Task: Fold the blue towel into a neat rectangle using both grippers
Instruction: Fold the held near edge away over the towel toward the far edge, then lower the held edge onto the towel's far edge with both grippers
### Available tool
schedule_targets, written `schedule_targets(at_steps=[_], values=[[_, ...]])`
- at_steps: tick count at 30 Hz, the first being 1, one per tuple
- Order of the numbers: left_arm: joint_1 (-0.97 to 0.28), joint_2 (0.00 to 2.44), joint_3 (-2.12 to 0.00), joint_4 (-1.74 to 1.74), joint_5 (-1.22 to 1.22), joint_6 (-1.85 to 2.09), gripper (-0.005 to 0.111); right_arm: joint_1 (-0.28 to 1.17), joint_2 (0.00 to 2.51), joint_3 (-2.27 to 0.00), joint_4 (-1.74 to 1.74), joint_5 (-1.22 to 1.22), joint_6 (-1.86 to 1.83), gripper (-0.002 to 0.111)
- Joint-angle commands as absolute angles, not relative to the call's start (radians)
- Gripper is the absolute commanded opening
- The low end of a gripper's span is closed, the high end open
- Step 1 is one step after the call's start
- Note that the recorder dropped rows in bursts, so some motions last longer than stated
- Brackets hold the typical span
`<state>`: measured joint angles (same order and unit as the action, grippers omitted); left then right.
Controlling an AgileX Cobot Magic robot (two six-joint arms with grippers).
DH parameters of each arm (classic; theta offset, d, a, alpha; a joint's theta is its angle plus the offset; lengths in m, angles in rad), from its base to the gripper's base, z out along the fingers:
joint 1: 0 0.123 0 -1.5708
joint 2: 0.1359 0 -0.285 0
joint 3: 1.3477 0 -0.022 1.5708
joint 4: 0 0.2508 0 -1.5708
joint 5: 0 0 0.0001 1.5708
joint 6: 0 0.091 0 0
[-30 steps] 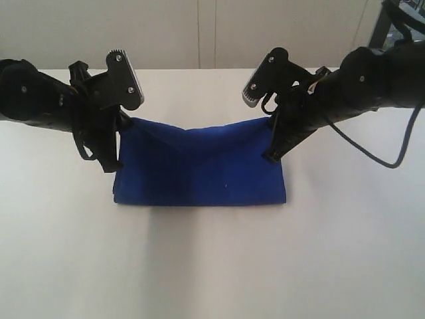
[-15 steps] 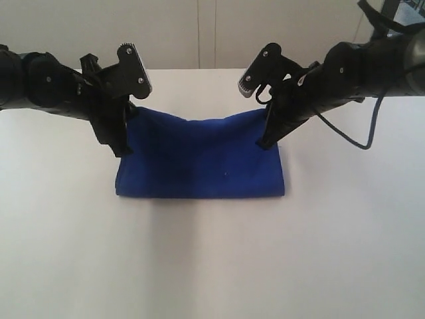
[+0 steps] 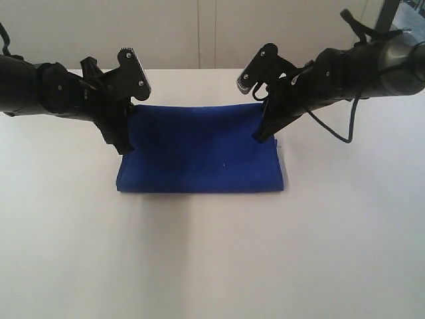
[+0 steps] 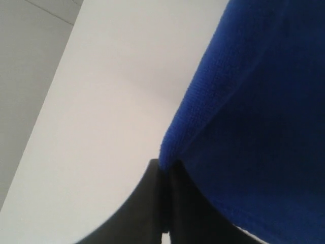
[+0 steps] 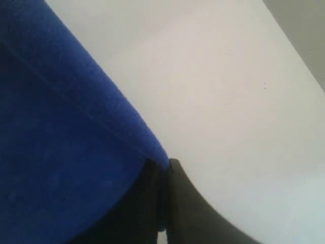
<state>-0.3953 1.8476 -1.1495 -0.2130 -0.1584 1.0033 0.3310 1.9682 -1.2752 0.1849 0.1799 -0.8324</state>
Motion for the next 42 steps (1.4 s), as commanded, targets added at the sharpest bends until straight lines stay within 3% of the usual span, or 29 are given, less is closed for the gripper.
schedule_targets(at_steps=[1,14,16,22,25,30,42], values=[[-0.392,1.875,-1.168,-0.212,-0.168,1.001,0.0,0.326,1.994,-1.288,0.182,0.149,-0.829,0.0],[-0.392,1.884,-1.168,-0.212,-0.199,1.001,0.0,0.326,2.001,-1.289,0.182,0.1,-0.833,0.0],[-0.392,1.884,-1.168,-0.212,-0.199,1.001,0.004,0.326,2.001,-1.289,0.182,0.098,-0.833,0.002],[-0.392,1.884,-1.168,-0.212,-0.199,1.001,0.036,0.326,2.001,-1.289,0.182,0.096,-0.833,0.02],[-0.392,1.884,-1.168,-0.212,-0.195,0.999,0.045,0.326,2.001,-1.289,0.182,0.088,-0.833,0.032],[-0.392,1.884,-1.168,-0.212,-0.195,0.999,0.048,0.326,2.001,-1.289,0.182,0.065,-0.833,0.05],[-0.392,1.884,-1.168,-0.212,-0.188,0.999,0.048,0.326,2.001,-1.289,0.182,0.065,-0.82,0.052]])
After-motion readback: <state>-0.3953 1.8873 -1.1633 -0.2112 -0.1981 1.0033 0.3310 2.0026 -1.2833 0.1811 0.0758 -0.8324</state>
